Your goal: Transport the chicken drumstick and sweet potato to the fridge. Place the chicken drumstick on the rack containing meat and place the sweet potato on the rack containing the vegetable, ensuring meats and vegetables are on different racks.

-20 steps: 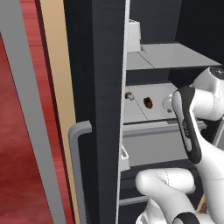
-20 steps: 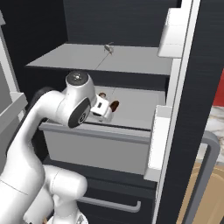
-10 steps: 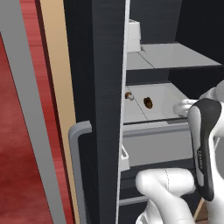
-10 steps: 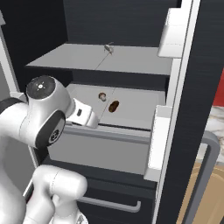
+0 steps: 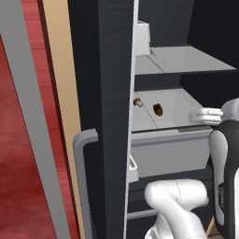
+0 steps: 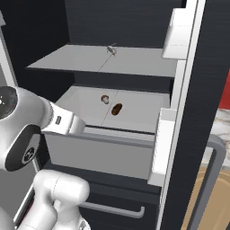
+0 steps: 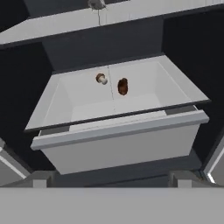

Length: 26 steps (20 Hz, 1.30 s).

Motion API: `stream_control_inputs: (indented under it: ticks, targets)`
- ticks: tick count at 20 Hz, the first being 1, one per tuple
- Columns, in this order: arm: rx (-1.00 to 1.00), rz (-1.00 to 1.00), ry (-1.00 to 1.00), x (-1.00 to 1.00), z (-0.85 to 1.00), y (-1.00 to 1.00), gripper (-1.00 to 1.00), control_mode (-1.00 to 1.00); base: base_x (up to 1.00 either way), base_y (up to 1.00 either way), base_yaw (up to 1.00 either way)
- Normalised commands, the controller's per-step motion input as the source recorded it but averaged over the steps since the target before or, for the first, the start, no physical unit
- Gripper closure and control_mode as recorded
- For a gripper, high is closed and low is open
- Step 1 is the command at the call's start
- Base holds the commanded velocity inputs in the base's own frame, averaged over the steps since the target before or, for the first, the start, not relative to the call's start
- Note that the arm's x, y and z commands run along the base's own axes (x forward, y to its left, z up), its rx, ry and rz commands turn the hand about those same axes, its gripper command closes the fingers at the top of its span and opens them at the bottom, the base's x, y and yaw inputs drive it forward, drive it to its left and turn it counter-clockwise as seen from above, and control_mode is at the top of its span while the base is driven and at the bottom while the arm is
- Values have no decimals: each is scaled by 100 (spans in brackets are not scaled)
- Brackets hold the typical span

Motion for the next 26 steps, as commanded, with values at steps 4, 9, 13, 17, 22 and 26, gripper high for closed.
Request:
stream_control_inputs:
  ticks: [4, 9, 13, 17, 22, 26]
  targets:
    - [-1, 0, -3, -30, 59, 11, -100, -100, 0, 0, 0]
    - [0, 0, -3, -19, 19, 2, -100, 100, -40, 1, 0]
    - [0, 0, 0, 0, 0, 0, -100, 100, -93, 18, 0]
    - [0, 0, 0, 0, 0, 0, -100, 100, -100, 62, 5]
    - [0, 0, 0, 0, 0, 0, -100, 100, -7, 100, 54]
    - [0, 0, 0, 0, 0, 0, -100, 100, 0, 67, 83]
